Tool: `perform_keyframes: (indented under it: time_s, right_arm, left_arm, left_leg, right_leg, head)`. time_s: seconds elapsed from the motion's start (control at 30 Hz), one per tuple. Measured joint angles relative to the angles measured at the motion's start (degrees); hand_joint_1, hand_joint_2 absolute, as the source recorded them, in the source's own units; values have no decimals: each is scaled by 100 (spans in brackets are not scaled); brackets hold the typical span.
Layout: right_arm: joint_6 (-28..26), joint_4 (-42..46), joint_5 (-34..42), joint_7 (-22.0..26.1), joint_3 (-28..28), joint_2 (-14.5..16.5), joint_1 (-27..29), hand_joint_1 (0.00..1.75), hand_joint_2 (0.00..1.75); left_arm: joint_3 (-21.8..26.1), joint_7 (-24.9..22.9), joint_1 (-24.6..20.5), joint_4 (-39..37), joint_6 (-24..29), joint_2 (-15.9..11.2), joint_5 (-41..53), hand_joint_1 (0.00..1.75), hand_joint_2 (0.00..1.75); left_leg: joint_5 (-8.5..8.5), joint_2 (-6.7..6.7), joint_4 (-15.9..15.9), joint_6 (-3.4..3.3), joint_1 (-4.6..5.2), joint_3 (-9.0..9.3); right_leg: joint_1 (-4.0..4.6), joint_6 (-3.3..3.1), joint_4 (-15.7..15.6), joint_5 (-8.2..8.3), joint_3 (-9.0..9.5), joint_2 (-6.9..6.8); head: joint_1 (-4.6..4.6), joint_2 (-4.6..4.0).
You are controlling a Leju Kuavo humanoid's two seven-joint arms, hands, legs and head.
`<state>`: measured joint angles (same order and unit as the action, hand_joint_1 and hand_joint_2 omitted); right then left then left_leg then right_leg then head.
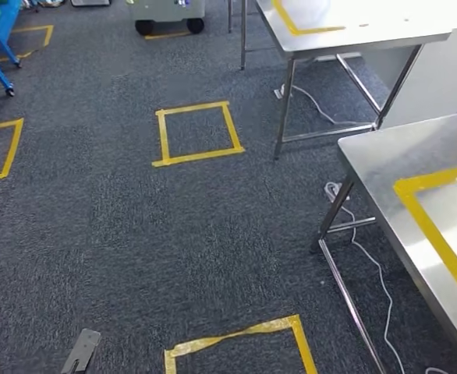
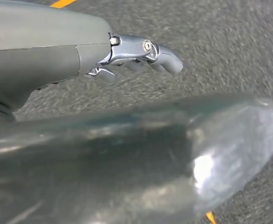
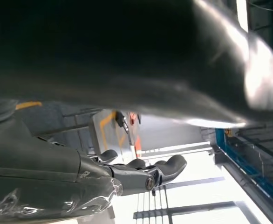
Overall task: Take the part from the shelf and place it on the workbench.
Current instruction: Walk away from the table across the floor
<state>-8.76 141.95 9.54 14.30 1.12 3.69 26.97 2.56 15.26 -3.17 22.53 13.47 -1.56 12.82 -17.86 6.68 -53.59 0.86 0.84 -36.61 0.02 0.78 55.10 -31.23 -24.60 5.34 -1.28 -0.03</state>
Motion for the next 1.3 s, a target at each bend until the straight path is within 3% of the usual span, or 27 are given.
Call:
perform_keyframes:
  time_s: [0.07,0.1,0.17,0.2,0.23,0.27,0.3,0.33,0.4,0.47,0.53,0.57,0.6,0.67,0.73,0.77,0.8,0.83,0.9,0.97,1.0,1.07,1.1,1.17,1.23,1.27,1.3]
  right_arm:
    - [-85,-28,-744,-188,-13,0,53,0,0]
    - [-155,-38,-1216,-301,-15,-1,107,0,0]
    - [-287,-46,-2056,-488,-18,-9,256,0,0]
    - [-344,-46,-2394,-571,-20,-17,328,0,0]
    - [-388,-47,-2672,-651,-21,-26,377,0,0]
    - [-435,-47,-2980,-748,-21,-42,421,0,0]
    - [-478,-47,-3280,-852,-19,-62,462,0,0]
    - [-520,-47,-3601,-968,-14,-89,508,0,0]
    - [-587,-44,-4160,-1161,-1,-151,592,0,0]
    - [-650,-39,-4502,-1298,19,-217,644,0,0]
    - [-720,-39,-4714,-1432,67,-286,670,0,0]
    - [-752,-41,-4790,-1496,96,-324,677,0,0]
    - [-778,-43,-4855,-1544,122,-357,689,0,0]
    - [-822,-45,-4969,-1620,150,-414,726,0,0]
    - [-850,-46,-5084,-1680,167,-451,754,0,0]
    - [-860,-47,-5128,-1703,175,-468,759,0,0]
    - [-867,-48,-5158,-1715,185,-481,762,0,0]
    - [-872,-49,-5172,-1721,193,-493,765,0,0]
    - [-877,-49,-5186,-1726,209,-508,767,0,0]
    - [-889,-47,-5243,-1745,222,-518,784,0,0]
    - [-900,-46,-5326,-1773,227,-525,796,0,0]
    - [-917,-45,-5571,-1857,228,-536,818,0,0]
    - [-921,-44,-5714,-1893,228,-539,822,0,0]
    - [-921,-39,-5983,-1945,225,-540,853,0,0]
    - [-921,-37,-6229,-1969,216,-540,890,0,0]
    - [-922,-37,-6338,-1977,213,-540,901,0,0]
    - [-924,-38,-6455,-1985,209,-540,908,0,0]
  left_arm:
    - [6,-2,40,-1,22,-7,1,0,0]
    - [8,-7,67,-1,26,-10,1,0,0]
    - [12,-15,100,-2,28,-15,0,0,0]
    - [14,-17,104,-2,28,-16,2,0,0]
    - [17,-17,107,-2,28,-16,4,0,0]
    - [21,-18,112,-2,28,-16,11,0,0]
    - [26,-23,118,-2,28,-17,26,0,0]
    - [32,-31,122,-2,28,-20,41,0,0]
    - [40,-46,119,-1,28,-23,81,0,0]
    - [41,-58,97,0,27,-24,114,0,0]
    - [46,-88,96,0,26,-34,151,0,0]
    - [51,-105,109,0,26,-42,169,0,0]
    - [60,-122,119,0,25,-46,184,0,0]
    - [78,-138,108,0,25,-51,214,0,0]
    - [90,-143,79,0,26,-54,245,0,0]
    - [92,-146,73,0,26,-55,254,0,0]
    - [93,-150,73,0,26,-54,261,0,0]
    - [94,-152,77,0,26,-54,266,0,0]
    - [96,-154,79,0,26,-52,275,0,0]
    - [96,-156,70,0,27,-55,294,0,0]
    - [96,-162,66,0,28,-57,317,0,0]
    - [94,-176,76,-1,8,-64,395,0,0]
    - [90,-181,90,-1,-42,-64,442,0,0]
    - [71,-145,111,-2,-283,-62,515,0,0]
    - [23,-54,110,-2,-600,-57,580,0,0]
    - [-9,-17,114,-2,-695,-55,617,0,0]
    - [-41,9,125,-2,-758,-52,662,0,0]
  left_leg:
    - [23,44,-6,63,-19,-41]
    - [-152,-67,-119,86,-19,-96]
    - [-806,-408,-704,131,-24,-274]
    - [-1130,-520,-1128,165,-39,-375]
    - [-1307,-567,-1521,198,-61,-444]
    - [-1328,-588,-1814,231,-88,-454]
    - [-1207,-600,-1908,260,-114,-374]
    - [-1038,-632,-1802,287,-136,-195]
    - [-856,-846,-1068,331,-163,456]
    - [-1000,-1058,-267,275,-146,1029]
    - [-1092,-1040,-10,146,-108,1137]
    - [-1053,-992,-31,86,-104,1083]
    - [-1005,-938,-38,32,-100,1026]
    - [-871,-830,-38,-61,-100,880]
    - [-718,-691,-43,-106,-77,699]
    - [-640,-616,-46,-117,-59,604]
    - [-560,-538,-49,-121,-42,505]
    - [-483,-462,-50,-120,-28,410]
    - [-331,-305,-58,-99,-10,235]
    - [-194,-154,-71,-59,-4,132]
    - [-133,-80,-72,-29,-10,106]
    - [-41,42,-66,37,-33,64]
    - [-100,-5,-107,62,-36,18]
    - [-528,-287,-451,103,-33,-132]
    - [-1076,-538,-1191,153,-48,-340]
    - [-1178,-579,-1567,174,-68,-418]
    - [-1143,-595,-1817,191,-87,-430]
  right_leg:
    - [4,-70,10,80,-68,-161]
    - [-1,-112,6,141,-119,-252]
    - [-4,-163,0,278,-270,-441]
    - [-2,-170,3,348,-345,-532]
    - [-2,-164,7,416,-426,-624]
    - [-3,-151,13,487,-513,-718]
    - [-6,-132,24,552,-599,-805]
    - [-11,-106,42,609,-698,-890]
    - [-16,-43,115,687,-858,-1039]
    - [-7,27,213,733,-941,-1187]
    - [-21,98,262,792,-960,-1336]
    - [-43,141,276,793,-971,-1332]
    - [-65,176,333,709,-1007,-1227]
    - [-81,225,754,261,-1158,-841]
    - [-60,216,1500,-246,-1344,-590]
    - [-46,196,1781,-330,-1376,-558]
    - [-32,167,1892,-281,-1330,-545]
    - [-20,130,1788,-127,-1186,-529]
    - [-9,44,1051,127,-643,-321]
    - [-17,15,279,100,-137,-40]
    - [-10,14,87,41,-30,30]
    - [5,-15,57,92,-76,-103]
    - [5,-59,59,130,-126,-184]
    - [-15,-147,42,210,-259,-347]
    - [-11,-174,36,238,-397,-495]
    - [-11,-166,37,255,-454,-585]
    - [-12,-150,38,265,-497,-674]
  head:
    - [-4,0]
    - [18,1]
    - [54,1]
    - [68,1]
    - [68,1]
    - [70,1]
    - [70,0]
    - [69,0]
    - [70,0]
    - [66,1]
    - [58,1]
    - [59,1]
    - [58,1]
    - [52,1]
    - [46,1]
    - [43,1]
    - [44,1]
    - [44,1]
    - [45,1]
    - [50,1]
    - [44,1]
    - [38,0]
    - [45,-1]
    - [86,-1]
    - [113,0]
    - [114,0]
    - [115,-1]
